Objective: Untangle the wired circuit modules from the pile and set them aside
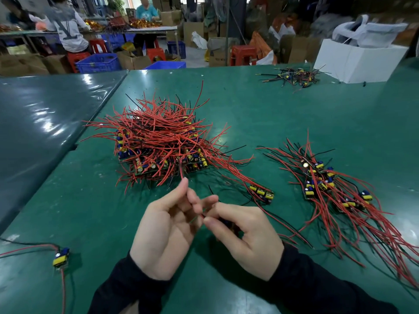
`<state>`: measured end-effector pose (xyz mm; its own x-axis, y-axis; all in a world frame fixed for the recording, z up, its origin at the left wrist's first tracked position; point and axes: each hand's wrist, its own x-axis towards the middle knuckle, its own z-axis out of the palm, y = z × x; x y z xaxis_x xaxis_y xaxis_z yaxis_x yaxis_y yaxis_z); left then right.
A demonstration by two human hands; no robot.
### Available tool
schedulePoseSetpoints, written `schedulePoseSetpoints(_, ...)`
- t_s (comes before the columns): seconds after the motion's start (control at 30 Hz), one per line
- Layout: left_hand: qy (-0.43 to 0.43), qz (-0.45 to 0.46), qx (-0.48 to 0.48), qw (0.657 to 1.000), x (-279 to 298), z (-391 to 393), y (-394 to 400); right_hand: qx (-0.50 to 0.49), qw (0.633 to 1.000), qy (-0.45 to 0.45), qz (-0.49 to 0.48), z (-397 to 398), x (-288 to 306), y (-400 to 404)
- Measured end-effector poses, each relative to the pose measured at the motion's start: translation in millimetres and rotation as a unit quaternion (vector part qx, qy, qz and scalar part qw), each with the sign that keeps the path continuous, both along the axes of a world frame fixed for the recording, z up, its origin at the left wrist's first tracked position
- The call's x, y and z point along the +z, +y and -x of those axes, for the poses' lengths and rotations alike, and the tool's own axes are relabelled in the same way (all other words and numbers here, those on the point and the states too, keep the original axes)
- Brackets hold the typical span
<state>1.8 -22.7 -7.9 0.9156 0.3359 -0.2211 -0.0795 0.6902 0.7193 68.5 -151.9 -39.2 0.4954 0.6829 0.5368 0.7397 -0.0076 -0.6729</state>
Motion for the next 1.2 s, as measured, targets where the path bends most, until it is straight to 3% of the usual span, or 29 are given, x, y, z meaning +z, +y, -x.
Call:
schedulePoseSetpoints(0.37, -0.023, 0.010, 0.017, 1.000, 2.6, -0.6, 7.1, -0.011, 1.000, -0.023, 0.009, -0.5, -0.2, -0.4)
schedulePoseSetpoints(0.6, -0.126, -0.010, 0.097, 0.987, 9.4, -0.3, 14.9, -0.019, 0.989, 0.144, 0.009, -1.0, 4.7, -3.4)
schedulePoseSetpoints(0.8, -0.129, -0.034, 0.093, 0.987, 8.6, -1.2, 15.8, 0.035, 0.958, 0.283, 0.038, -4.1, 6.2, -3.6)
schedulePoseSetpoints(0.93, -0.068, -0.143, 0.011, 0.987, 6.9, 1.0, 8.2, 0.061, 0.946, 0.319, -0.016, -3.5, 9.5, -1.4)
schedulePoseSetpoints(1.03, -0.011, -0.240, -0.050, 0.969, -0.6, 3.5, -4.1, 0.037, 0.951, 0.304, -0.042, -6.1, 9.5, -1.8)
schedulePoseSetpoints(1.2, 0.001, -0.272, 0.027, 0.962, -6.4, 1.7, -0.9, 0.003, 0.955, 0.295, -0.014, -10.6, 11.1, -3.7)
